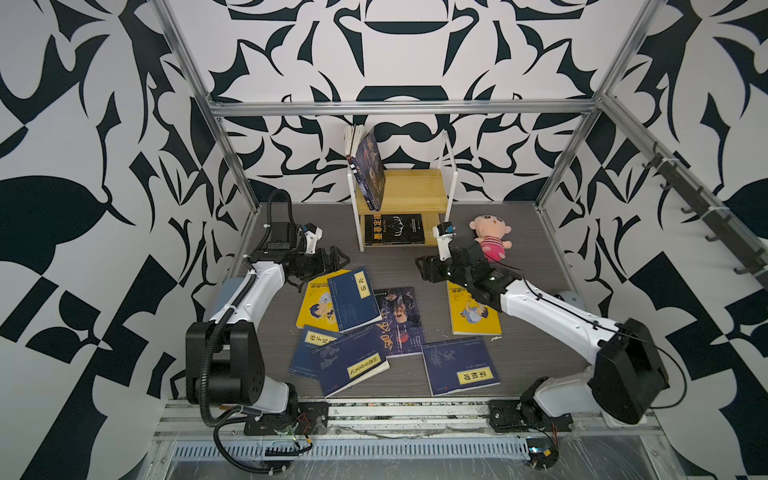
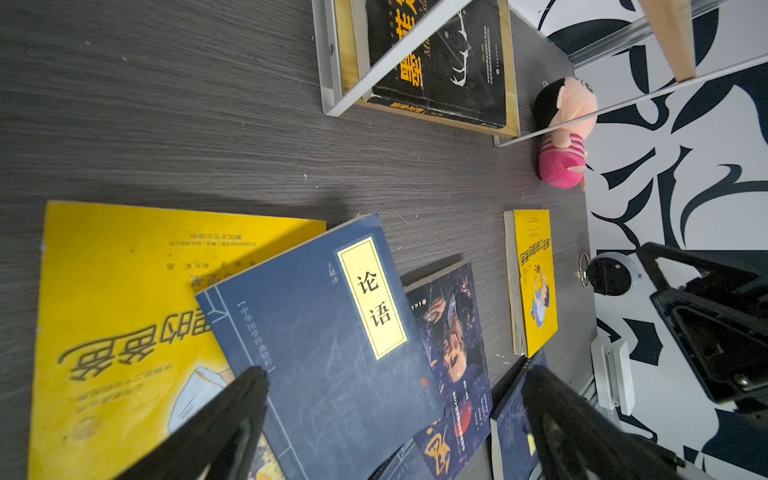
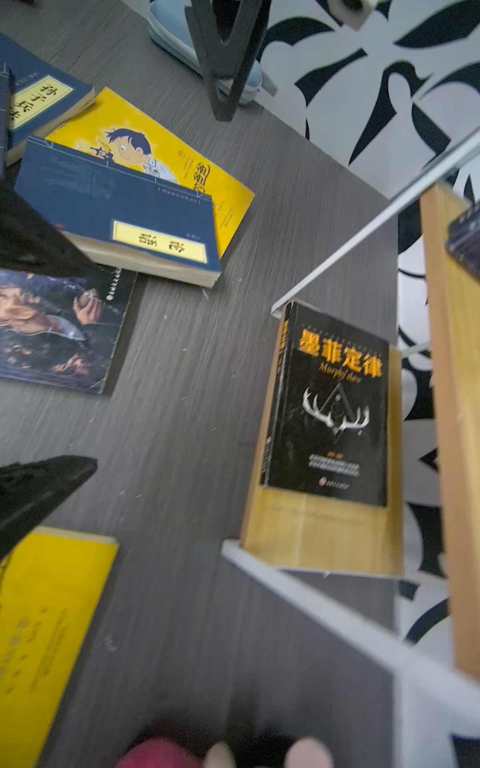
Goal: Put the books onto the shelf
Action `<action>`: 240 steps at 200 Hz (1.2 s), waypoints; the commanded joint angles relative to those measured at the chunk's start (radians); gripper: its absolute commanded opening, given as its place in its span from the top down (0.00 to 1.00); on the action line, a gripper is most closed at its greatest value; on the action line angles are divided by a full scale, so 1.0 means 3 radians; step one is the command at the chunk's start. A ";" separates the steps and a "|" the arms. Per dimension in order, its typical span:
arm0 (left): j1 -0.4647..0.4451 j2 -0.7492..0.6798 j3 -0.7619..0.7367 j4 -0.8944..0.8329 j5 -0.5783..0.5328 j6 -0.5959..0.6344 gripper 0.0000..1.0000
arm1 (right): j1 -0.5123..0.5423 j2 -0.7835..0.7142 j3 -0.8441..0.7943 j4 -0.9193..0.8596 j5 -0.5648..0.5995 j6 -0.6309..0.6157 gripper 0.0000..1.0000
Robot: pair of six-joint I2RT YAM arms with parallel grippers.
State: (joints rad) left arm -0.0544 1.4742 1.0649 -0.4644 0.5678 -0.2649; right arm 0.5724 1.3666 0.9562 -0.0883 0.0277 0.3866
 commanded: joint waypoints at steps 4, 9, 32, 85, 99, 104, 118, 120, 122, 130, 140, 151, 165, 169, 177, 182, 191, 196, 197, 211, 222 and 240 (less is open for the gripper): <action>-0.0099 0.0051 -0.0071 0.0134 0.0082 -0.0058 0.00 | -0.0295 -0.0449 -0.0330 -0.0450 0.0091 0.0295 0.25; -0.0134 0.0061 -0.0075 0.0133 0.0077 -0.0049 0.00 | -0.0357 -0.0539 -0.0395 -0.0483 0.0066 0.0306 0.25; -0.0228 0.0113 -0.0070 0.0175 0.0062 -0.0035 0.00 | -0.0716 -0.0872 -0.0692 -0.0706 0.0000 0.0317 0.23; -0.0813 0.0351 0.0219 0.0068 0.0011 0.0183 0.00 | -0.1651 -0.0966 -0.0985 -0.1006 -0.0392 0.0321 0.25; -0.0982 0.0451 0.0357 0.0002 -0.0041 0.0230 0.00 | -0.1849 -0.0853 -0.1065 -0.0975 -0.0510 0.0323 0.28; -0.1034 0.0482 0.0403 -0.0015 -0.0062 0.0227 0.00 | -0.1898 -0.0807 -0.1091 -0.0969 -0.0541 0.0314 0.29; -0.1190 0.0594 0.0551 -0.0083 -0.0108 0.0219 0.00 | -0.1944 -0.0705 -0.1167 -0.0967 -0.0539 0.0320 0.31; -0.1212 0.0615 0.0576 -0.0092 -0.0116 0.0225 0.00 | -0.1946 -0.0701 -0.1176 -0.0962 -0.0540 0.0328 0.31; -0.1238 0.0633 0.0597 -0.0099 -0.0127 0.0225 0.00 | -0.1948 -0.0693 -0.1195 -0.0949 -0.0551 0.0336 0.31; -0.1331 0.0703 0.0705 -0.0157 -0.0168 0.0235 0.00 | -0.1949 -0.0677 -0.1280 -0.0876 -0.0614 0.0390 0.32; -0.1445 0.0813 0.0843 -0.0249 -0.0191 0.0247 0.00 | -0.1948 -0.0661 -0.1379 -0.0771 -0.0711 0.0469 0.32; -0.1557 0.0953 0.1022 -0.0345 -0.0218 0.0249 0.00 | -0.1944 -0.0629 -0.1457 -0.0716 -0.0806 0.0521 0.32; -0.1661 0.1136 0.1221 -0.0436 -0.0213 0.0195 0.00 | -0.1945 -0.0567 -0.1521 -0.0634 -0.0955 0.0578 0.33; -0.1685 0.1192 0.1277 -0.0454 -0.0203 0.0178 0.00 | -0.1946 -0.0551 -0.1541 -0.0595 -0.1007 0.0598 0.33; -0.1731 0.1302 0.1390 -0.0491 -0.0181 0.0130 0.00 | -0.1944 -0.0527 -0.1574 -0.0533 -0.1072 0.0639 0.33; -0.1756 0.1368 0.1452 -0.0509 -0.0170 0.0112 0.00 | -0.1944 -0.0521 -0.1593 -0.0500 -0.1106 0.0666 0.34; -0.1805 0.1487 0.1564 -0.0548 -0.0164 0.0107 0.01 | -0.1944 -0.0511 -0.1630 -0.0429 -0.1182 0.0746 0.35; -0.1824 0.1553 0.1613 -0.0572 -0.0168 0.0111 0.00 | -0.1932 -0.0516 -0.1661 -0.0380 -0.1237 0.0792 0.36; -0.1826 0.1566 0.1624 -0.0576 -0.0171 0.0111 0.01 | -0.1930 -0.0518 -0.1665 -0.0375 -0.1245 0.0808 0.36; -0.1854 0.1720 0.1746 -0.0643 -0.0150 0.0100 0.00 | -0.1863 -0.0558 -0.1741 -0.0249 -0.1321 0.0974 0.37; -0.1863 0.1828 0.1836 -0.0684 -0.0124 0.0068 0.00 | -0.1763 -0.0604 -0.1781 -0.0190 -0.1318 0.1055 0.38; -0.1878 0.2019 0.2032 -0.0759 -0.0068 0.0053 0.00 | -0.1558 -0.0659 -0.1811 -0.0134 -0.1214 0.1183 0.38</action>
State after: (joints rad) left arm -0.6167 2.0235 1.6009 -0.6144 0.5201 -0.2302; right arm 0.0357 1.1912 0.4355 -0.1745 -0.3122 0.6506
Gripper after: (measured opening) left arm 0.997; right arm 0.622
